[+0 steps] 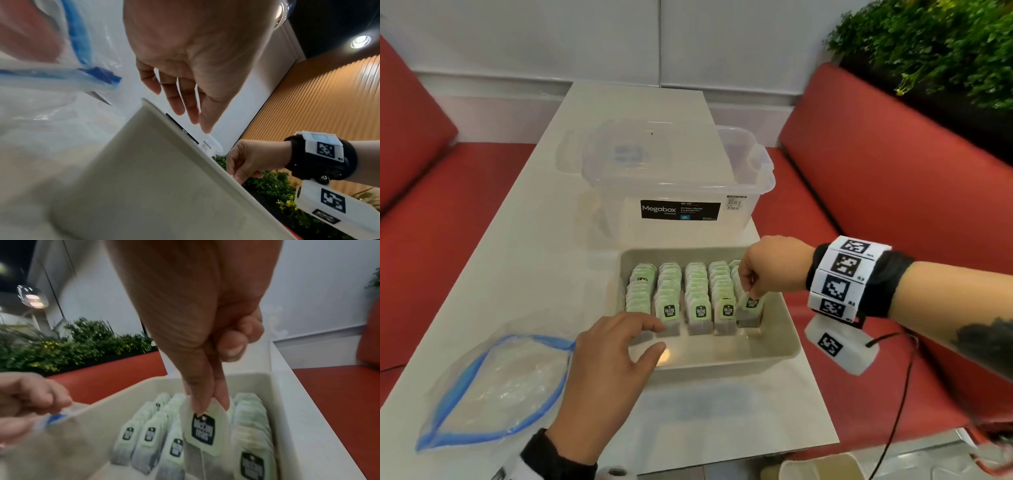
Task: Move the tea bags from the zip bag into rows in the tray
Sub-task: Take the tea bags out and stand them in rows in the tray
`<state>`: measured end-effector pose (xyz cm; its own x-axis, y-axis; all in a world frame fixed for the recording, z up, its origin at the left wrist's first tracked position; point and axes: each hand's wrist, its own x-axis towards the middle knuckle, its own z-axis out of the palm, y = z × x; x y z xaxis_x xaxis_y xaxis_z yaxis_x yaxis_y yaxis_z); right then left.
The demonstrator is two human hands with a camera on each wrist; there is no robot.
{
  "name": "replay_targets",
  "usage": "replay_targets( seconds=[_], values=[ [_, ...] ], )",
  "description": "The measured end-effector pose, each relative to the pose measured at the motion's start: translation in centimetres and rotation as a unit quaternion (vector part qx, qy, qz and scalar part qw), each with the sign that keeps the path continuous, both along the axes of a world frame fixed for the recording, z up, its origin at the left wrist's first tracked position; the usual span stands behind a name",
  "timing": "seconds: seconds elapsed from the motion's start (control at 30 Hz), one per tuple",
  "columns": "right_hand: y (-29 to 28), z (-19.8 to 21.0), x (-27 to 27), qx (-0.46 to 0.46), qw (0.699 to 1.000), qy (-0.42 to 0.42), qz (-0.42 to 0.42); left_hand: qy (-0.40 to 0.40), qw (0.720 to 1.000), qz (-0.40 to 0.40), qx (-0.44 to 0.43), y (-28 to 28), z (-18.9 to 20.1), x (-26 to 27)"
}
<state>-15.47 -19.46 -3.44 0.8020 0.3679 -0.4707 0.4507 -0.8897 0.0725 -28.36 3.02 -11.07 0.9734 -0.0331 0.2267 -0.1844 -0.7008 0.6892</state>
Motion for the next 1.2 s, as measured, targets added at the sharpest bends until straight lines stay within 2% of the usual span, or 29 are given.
replay_targets(
  seconds=[0.2,0.57,0.73,0.9,1.07,1.13,1.2],
  values=[
    [0.3,-3.1,1.4,-0.083,0.995,0.049,0.035,0.001,1.000,0.020,0.020,0.9,-0.5,-0.4],
    [1.3,-5.0,2.4,-0.158,0.985,0.042,0.054,0.013,0.999,0.041,-0.004,1.3,-0.5,-0.7],
    [1.2,-5.2,2.5,-0.165,0.984,0.034,0.057,0.009,0.999,0.044,-0.016,1.3,-0.4,-0.6],
    [0.7,-4.5,2.3,-0.133,0.990,0.015,0.049,-0.016,0.999,0.044,-0.003,2.4,-0.4,-0.7],
    [0.7,-2.4,1.3,-0.069,0.997,-0.022,0.023,-0.069,0.984,0.153,0.055,6.7,1.0,-0.8],
    [1.5,-1.8,0.4,-0.017,0.998,-0.051,0.014,-0.051,0.977,0.192,0.074,9.4,1.3,-0.7],
    [2.9,-1.1,-0.7,0.042,0.997,-0.063,0.007,0.023,0.979,0.178,0.099,11.8,1.5,-0.6]
  ],
)
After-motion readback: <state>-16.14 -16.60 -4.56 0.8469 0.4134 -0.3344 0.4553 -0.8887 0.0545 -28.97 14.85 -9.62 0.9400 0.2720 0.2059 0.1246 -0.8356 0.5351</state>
